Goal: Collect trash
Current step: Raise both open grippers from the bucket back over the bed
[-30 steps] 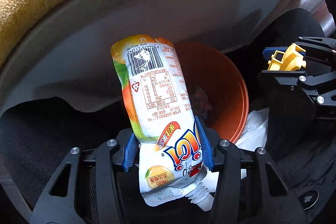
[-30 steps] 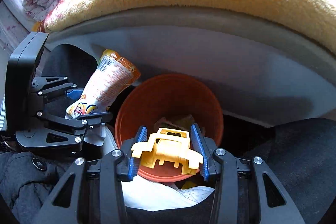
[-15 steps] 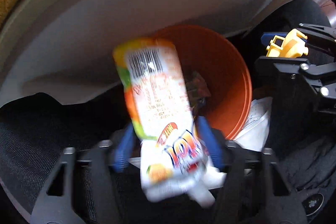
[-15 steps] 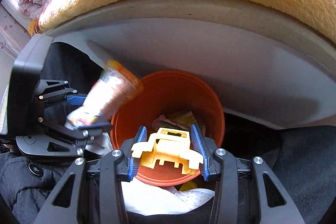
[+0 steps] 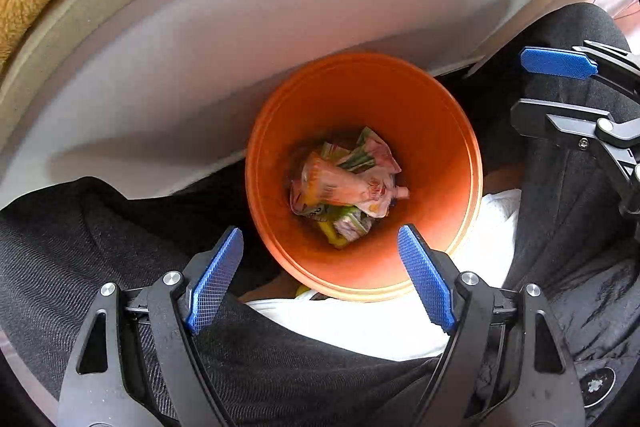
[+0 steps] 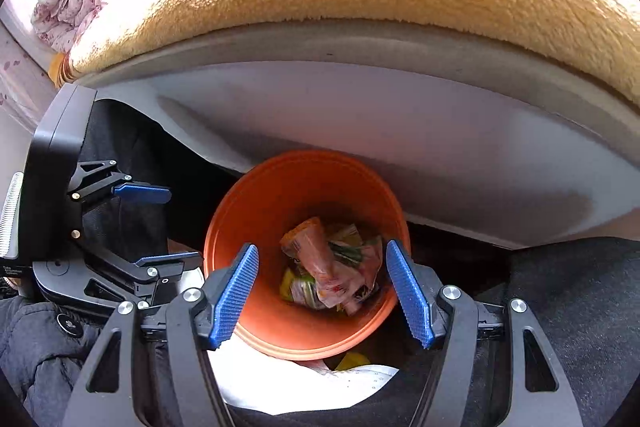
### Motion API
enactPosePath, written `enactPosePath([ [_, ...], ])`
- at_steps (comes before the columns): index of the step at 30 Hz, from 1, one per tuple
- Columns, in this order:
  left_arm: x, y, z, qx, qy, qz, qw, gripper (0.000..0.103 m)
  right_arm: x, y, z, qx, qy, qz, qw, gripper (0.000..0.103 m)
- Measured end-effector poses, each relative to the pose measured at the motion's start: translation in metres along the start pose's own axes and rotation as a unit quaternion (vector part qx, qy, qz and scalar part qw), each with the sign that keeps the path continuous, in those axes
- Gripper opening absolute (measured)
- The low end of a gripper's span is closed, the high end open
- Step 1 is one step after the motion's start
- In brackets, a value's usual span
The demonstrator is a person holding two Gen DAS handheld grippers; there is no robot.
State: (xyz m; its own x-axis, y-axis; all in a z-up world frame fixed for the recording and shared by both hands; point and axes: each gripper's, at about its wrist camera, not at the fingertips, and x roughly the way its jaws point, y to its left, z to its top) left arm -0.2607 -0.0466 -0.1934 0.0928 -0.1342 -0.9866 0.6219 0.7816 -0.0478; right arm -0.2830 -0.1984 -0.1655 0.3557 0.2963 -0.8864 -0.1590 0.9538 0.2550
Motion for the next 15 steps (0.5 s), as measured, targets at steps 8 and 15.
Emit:
enactPosePath([
  [8,-0.023,0.004,-0.001,0.001,-0.031,0.013,0.9994,0.078,-0.015,0.001,-0.001,-0.004,-0.027,0.006,1.000,0.077],
  [15,-0.094,0.019,-0.005,-0.007,-0.110,0.008,0.9938,0.078,-0.083,0.002,0.012,-0.029,-0.142,0.038,0.989,0.096],
])
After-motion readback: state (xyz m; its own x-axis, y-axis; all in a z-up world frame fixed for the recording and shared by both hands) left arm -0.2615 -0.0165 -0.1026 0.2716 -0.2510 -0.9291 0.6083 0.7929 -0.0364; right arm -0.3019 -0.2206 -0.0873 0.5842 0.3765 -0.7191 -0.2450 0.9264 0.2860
